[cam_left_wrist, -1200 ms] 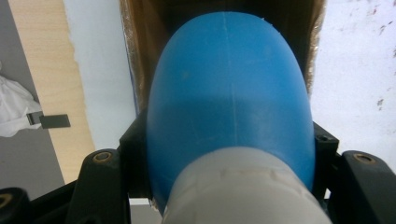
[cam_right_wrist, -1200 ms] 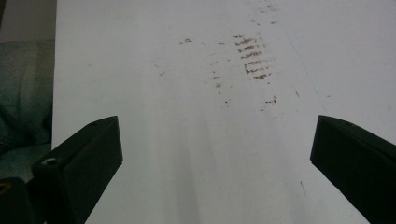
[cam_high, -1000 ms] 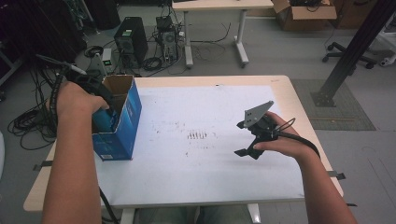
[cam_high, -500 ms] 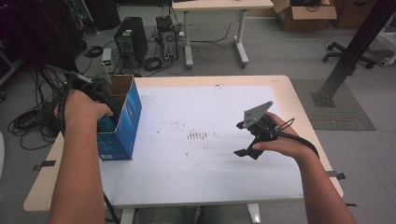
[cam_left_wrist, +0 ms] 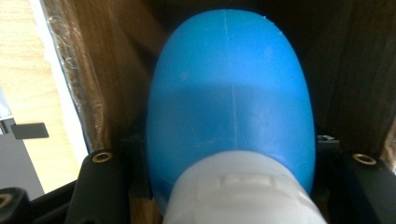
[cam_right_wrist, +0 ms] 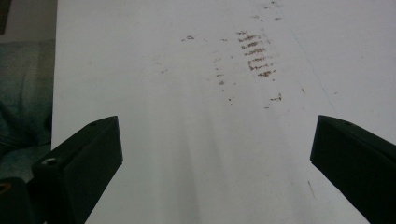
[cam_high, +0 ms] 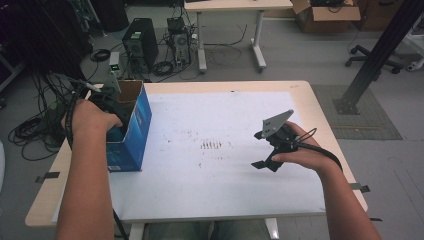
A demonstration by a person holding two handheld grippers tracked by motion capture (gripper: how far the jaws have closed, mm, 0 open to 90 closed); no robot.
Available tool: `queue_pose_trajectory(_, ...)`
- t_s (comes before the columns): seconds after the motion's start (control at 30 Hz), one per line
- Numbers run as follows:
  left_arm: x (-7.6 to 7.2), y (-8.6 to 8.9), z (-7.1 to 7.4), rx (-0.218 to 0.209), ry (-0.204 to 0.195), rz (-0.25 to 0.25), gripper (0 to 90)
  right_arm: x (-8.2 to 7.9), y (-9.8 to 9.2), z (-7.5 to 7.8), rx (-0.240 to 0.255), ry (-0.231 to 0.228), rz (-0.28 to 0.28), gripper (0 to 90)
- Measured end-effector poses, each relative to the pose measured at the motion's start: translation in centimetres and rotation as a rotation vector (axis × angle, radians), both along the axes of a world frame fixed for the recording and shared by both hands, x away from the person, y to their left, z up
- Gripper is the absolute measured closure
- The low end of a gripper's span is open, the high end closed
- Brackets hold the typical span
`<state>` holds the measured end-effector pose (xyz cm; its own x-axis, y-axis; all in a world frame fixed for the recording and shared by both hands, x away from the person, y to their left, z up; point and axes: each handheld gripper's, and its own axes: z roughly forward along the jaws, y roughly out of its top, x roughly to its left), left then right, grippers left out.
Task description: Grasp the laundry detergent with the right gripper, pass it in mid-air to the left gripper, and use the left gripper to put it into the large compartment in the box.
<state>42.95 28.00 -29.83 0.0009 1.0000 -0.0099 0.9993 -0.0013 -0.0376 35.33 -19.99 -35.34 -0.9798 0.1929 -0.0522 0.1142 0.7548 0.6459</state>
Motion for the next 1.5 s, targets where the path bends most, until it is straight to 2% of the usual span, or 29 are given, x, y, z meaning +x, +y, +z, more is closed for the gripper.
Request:
queue_pose_trajectory(0.27, -0.1, 0.1, -0.2, 0.0, -0.005, 0.002, 38.1, -0.1, -0.1, -0.1, 0.004, -0.001, -0.001, 2.3)
queue_pose_trajectory(0.5, -0.2, -0.2, -0.3, 0.009, -0.026, -0.011, 37.9, -0.1, -0.2, 0.1, 0.012, -0.003, -0.007, 2.3)
queue_pose_trajectory(0.63, -0.1, -0.3, -0.3, 0.005, -0.007, 0.008, 37.9, -0.2, -0.2, 0.1, 0.012, -0.004, -0.005, 2.3)
queue_pose_trajectory(1.0, -0.1, -0.3, -0.3, 0.004, -0.005, 0.01, 37.4, -0.2, -0.7, 0.1, 0.015, -0.006, -0.008, 2.3)
queue_pose_trajectory(1.5, -0.2, -0.8, 0.8, 0.014, -0.019, 0.006, 32.9, -0.4, -1.0, 0.1, 0.022, -0.008, -0.008, 2.3)
